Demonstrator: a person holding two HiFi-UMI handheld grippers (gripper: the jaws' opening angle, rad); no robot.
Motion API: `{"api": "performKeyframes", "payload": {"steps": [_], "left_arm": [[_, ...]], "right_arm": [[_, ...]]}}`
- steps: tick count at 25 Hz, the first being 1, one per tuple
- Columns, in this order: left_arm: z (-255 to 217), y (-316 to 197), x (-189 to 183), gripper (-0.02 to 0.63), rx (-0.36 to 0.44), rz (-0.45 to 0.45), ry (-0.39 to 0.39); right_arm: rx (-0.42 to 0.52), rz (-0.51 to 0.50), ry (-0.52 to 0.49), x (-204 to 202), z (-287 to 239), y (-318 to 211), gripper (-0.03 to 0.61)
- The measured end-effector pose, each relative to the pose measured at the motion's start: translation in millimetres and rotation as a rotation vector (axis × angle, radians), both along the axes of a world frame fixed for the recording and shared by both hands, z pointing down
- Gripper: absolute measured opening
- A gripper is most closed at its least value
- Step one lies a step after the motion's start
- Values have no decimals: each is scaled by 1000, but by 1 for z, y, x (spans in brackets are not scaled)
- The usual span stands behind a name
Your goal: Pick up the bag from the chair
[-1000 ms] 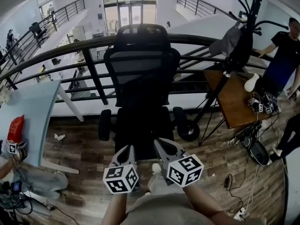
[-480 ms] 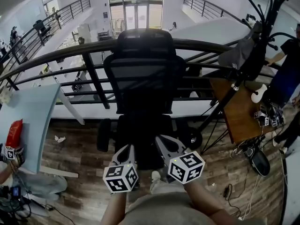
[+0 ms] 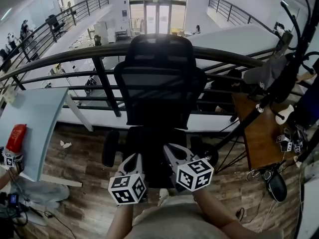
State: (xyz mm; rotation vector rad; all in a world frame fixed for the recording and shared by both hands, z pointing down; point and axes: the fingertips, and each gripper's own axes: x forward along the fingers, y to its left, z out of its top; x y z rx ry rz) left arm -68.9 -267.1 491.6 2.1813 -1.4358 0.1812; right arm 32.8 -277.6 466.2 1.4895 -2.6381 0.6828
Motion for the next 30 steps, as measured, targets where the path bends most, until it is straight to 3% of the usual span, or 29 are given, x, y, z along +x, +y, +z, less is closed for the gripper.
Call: {"api": "performKeyframes", "payload": {"steps": [9,13,16,30], "left_arm": [[9,-27,7,3,-2,-46,-6],[8,-34,4,3,3,-63,-11],[8,-36,-1,3,8,-74,-16],[13,-45,-22,3,-13,-124,-40]], "right_arm": [[-36,-96,-113,-3,22,-42,4],[-76,-153,-187,-10,34,-56,159],[-98,-167,-239,-12,42,-67,198],[-105,-118,-507,-17,42,-115,219]]}}
